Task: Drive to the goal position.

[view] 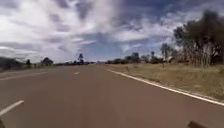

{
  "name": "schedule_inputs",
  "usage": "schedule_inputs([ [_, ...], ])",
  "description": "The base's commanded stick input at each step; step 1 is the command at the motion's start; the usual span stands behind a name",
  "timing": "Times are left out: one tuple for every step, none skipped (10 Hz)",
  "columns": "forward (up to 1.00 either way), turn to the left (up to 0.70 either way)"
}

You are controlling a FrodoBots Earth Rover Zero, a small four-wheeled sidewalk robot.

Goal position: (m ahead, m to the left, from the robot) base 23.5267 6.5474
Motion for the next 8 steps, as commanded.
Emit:
schedule_inputs([
  [1.00, 0.00],
  [1.00, 0.00],
  [1.00, 0.00],
  [1.00, 0.00],
  [1.00, 0.00],
  [1.00, 0.00],
  [1.00, 0.00],
  [1.00, 0.00],
])
